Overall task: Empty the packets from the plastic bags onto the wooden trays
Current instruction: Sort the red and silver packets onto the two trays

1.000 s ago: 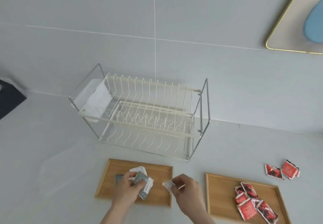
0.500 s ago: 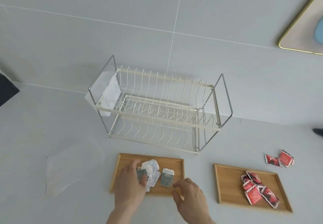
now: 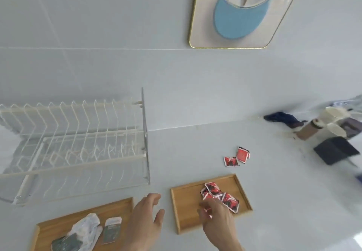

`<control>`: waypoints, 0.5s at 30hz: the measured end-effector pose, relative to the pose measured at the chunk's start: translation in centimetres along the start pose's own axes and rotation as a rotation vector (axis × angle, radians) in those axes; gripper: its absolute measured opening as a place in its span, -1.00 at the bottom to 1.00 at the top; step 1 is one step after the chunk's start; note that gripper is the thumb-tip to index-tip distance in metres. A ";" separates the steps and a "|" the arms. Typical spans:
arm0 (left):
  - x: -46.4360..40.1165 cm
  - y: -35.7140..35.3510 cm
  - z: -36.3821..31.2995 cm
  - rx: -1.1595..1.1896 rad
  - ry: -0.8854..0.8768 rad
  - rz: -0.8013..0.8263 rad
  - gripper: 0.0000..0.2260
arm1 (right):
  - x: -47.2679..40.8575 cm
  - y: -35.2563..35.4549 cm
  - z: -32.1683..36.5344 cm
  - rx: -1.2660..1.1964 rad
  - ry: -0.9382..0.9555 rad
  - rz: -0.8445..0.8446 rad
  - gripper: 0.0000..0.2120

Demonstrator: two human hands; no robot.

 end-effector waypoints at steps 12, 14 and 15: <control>-8.2 -13.5 -16.4 -0.069 -0.080 0.109 -0.71 | -11.3 12.8 -15.5 -0.071 -0.208 -0.110 -0.94; -9.4 -14.9 -17.8 -0.088 -0.079 0.137 -0.69 | -13.5 13.7 -16.9 -0.070 -0.225 -0.109 -0.93; -10.1 -15.6 -18.4 -0.108 -0.082 0.150 -0.68 | -14.6 13.9 -17.3 -0.069 -0.228 -0.105 -0.92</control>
Point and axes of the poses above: each hand's wrist, its own x-axis away from the middle knuckle, its own y-axis out of the back of the hand, z = x × y, the point moved 9 cm from there along -x, towards the middle knuckle, and after that the axes turned 5 degrees about -y, right-handed, at the moved point
